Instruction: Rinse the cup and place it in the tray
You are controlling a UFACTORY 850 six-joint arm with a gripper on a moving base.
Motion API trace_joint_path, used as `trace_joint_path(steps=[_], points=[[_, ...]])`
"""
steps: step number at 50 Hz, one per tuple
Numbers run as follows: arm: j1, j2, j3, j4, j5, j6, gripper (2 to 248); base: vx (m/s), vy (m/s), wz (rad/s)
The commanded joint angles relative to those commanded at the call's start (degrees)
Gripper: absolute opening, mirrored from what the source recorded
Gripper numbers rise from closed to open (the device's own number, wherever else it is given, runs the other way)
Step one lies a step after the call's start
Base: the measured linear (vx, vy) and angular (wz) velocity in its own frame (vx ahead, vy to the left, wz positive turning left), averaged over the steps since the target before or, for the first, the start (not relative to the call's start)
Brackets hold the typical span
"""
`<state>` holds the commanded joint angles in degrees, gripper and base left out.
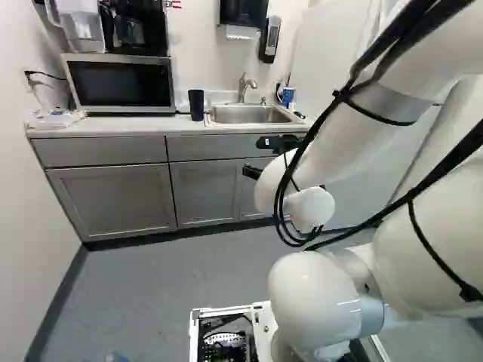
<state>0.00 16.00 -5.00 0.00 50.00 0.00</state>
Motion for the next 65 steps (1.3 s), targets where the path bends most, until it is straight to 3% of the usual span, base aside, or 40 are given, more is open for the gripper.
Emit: trace_joint_path(steps=[65], points=[[0.0, 1.48, -0.87, 0.0, 0.0, 0.0, 247, 0.0, 0.0, 0.0]])
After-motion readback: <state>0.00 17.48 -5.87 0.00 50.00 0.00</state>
